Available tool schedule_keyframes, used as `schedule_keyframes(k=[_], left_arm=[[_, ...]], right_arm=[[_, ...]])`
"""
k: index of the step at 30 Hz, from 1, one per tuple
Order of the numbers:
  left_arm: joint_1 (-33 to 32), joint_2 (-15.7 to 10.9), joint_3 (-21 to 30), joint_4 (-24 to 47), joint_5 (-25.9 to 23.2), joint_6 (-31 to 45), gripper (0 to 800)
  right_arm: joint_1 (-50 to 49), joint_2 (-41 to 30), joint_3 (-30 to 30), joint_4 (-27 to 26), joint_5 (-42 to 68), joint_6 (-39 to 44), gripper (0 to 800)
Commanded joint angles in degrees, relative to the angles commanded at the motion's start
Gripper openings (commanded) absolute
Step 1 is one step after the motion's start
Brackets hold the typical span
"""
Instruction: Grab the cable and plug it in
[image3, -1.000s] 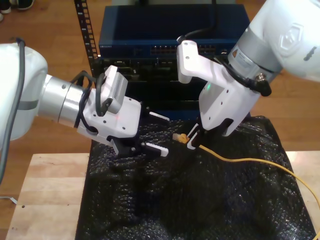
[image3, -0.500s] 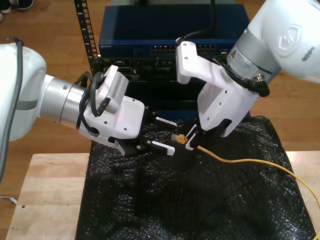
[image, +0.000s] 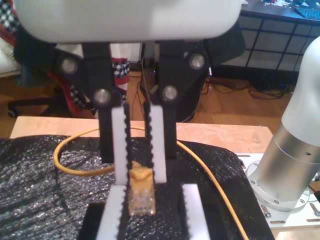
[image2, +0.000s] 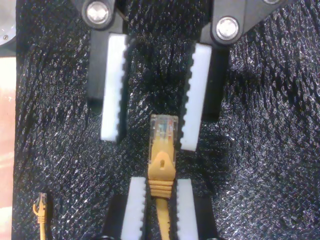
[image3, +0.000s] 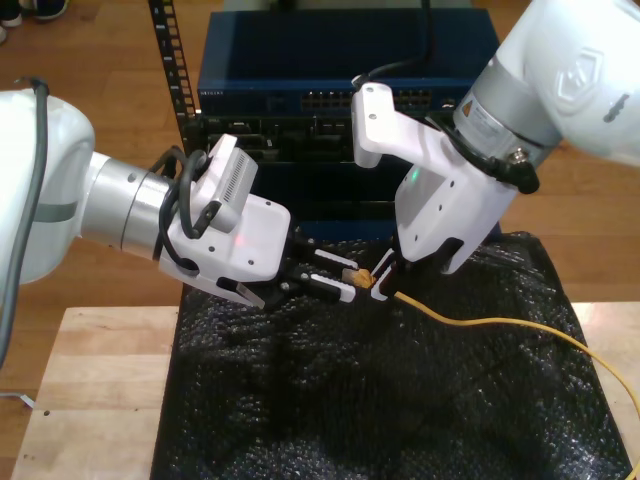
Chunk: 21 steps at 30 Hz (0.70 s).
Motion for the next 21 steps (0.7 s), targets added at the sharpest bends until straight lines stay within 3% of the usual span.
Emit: schedule_keyframes(k=[7,12,13,16,18,19,21], left_arm=[[-0.1,0.0,0.1,0.0,-0.1,0.0,33],[-0.1,0.0,0.1,0.0,0.1,0.0,3],[-0.1,0.0,0.1,0.0,0.1,0.0,3],[0.0,0.0,0.0,0.0,0.0,0.0,3],[0.0,0.2,-0.2,0.1,0.0,0.0,2],[0.1,0.3,-0.3,0.1,-0.1,0.0,3],[0.1,0.7,-0.6,0.1,0.0,-0.8,3]], right_arm=[[0.0,0.0,-0.1,0.0,0.0,0.0,14],[0.0,-0.1,0.0,0.2,0.0,-0.1,58],[-0.1,-0.1,-0.1,0.3,0.0,-0.2,108],[0.0,-0.2,-0.1,0.5,0.1,-0.4,477],[0.1,-0.3,-0.1,0.7,0.2,-0.5,674],[-0.1,-0.5,-0.1,0.7,0.1,-0.7,753],[-0.3,-1.2,-0.3,0.4,-0.1,-1.3,791]])
